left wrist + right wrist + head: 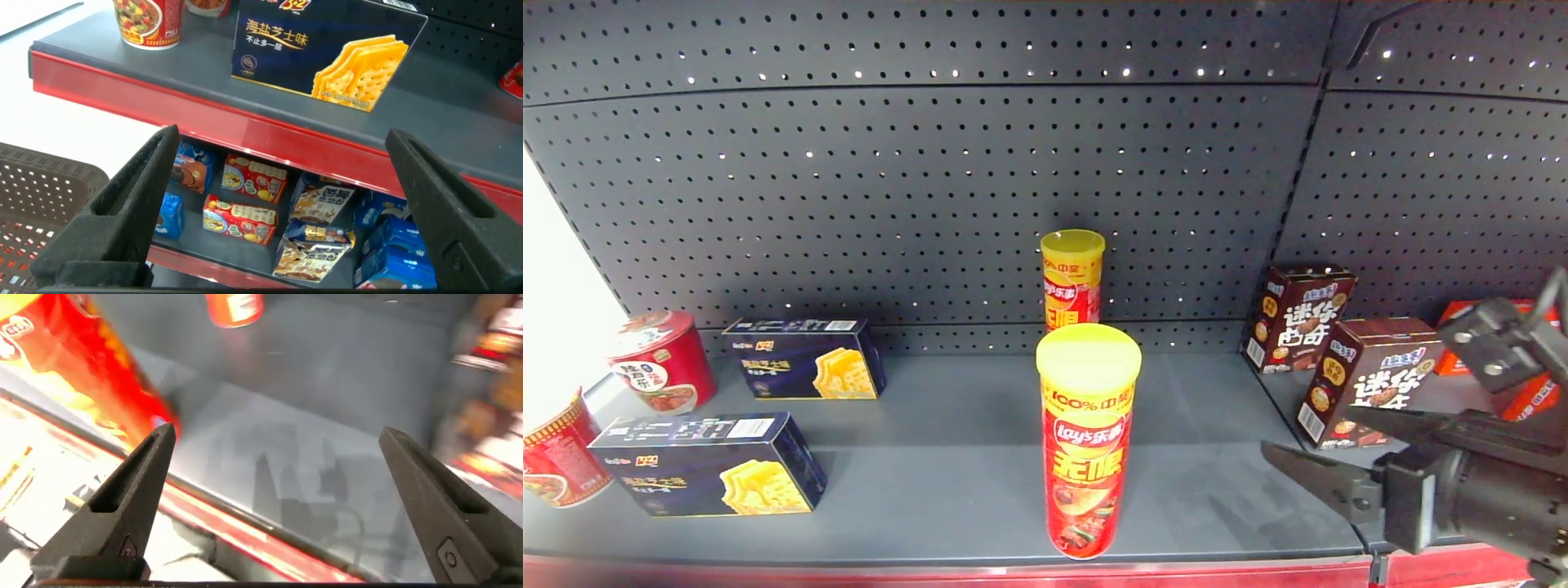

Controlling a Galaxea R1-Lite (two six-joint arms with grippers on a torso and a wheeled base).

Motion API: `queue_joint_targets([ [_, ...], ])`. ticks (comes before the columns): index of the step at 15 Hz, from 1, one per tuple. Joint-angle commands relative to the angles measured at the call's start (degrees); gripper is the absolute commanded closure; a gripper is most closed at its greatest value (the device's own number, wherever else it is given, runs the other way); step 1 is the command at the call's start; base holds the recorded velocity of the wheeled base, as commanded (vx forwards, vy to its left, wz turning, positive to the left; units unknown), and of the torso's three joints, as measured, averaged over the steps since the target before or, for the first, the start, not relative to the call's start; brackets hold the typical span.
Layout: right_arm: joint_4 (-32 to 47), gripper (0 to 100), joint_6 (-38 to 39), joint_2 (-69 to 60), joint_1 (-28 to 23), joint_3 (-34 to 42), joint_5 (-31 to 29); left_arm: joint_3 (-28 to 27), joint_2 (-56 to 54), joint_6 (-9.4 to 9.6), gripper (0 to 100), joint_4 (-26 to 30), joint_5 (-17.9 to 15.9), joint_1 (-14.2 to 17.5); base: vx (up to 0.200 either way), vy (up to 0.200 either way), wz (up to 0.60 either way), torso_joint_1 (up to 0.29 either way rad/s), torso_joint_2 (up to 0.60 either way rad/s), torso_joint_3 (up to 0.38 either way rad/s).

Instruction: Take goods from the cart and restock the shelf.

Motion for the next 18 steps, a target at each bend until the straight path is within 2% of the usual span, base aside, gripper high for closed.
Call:
queue_joint_targets([
  [1, 0.3, 0, 0.0, -12.5, -7.9, 6.3, 0.1, 0.0, 0.1, -0.01, 0, 0.0, 0.0, 0.0, 0.000, 0.000, 0.00, 0.000, 0.00, 0.000],
  [4, 6.6, 0, 0.1, -25.3, -13.3, 11.4, -1.5, 0.0, 0.1, -0.10, 0, 0.0, 0.0, 0.0, 0.000, 0.000, 0.00, 0.000, 0.00, 0.000],
  [6, 11.7, 0, 0.1, -35.3, -20.0, 14.1, -6.6, 0.0, 0.1, -0.10, 0, 0.0, 0.0, 0.0, 0.000, 0.000, 0.00, 0.000, 0.00, 0.000],
  [9, 15.0, 0, 0.1, -43.8, -32.6, 17.0, -6.9, 0.0, 0.3, -0.10, 0, 0.0, -0.2, -0.2, 0.000, 0.000, 0.00, 0.000, 0.00, 0.000],
  [11, 20.1, 0, 0.1, -49.3, -35.9, 17.6, -7.0, 0.0, 0.3, -0.10, 0, 0.0, -0.4, -0.1, 0.000, 0.000, 0.00, 0.000, 0.00, 0.000],
  [12, 25.4, 0, -0.4, -54.2, -38.9, 17.7, -7.0, 0.0, 0.2, -0.10, 0, 0.0, -0.3, -0.1, 0.000, 0.000, 0.00, 0.000, 0.00, 0.000],
  [14, 31.1, 0, -3.6, -63.4, -44.3, 19.2, -6.6, 0.0, 0.2, -0.01, 0, 0.0, -0.2, -0.1, 0.000, 0.000, 0.00, 0.000, 0.00, 0.000],
  [16, 29.8, 0, -3.3, -63.7, -44.2, 19.7, -6.5, 0.0, 0.2, 0.07, 0, 0.0, -0.3, 0.0, 0.000, 0.000, 0.00, 0.000, 0.00, 0.000],
  [18, 27.1, 0, -3.9, -63.7, -44.2, 23.1, -0.4, 0.1, 0.2, 0.69, 0, 0.0, -0.3, 0.0, 0.000, 0.000, 0.00, 0.000, 0.00, 0.000],
])
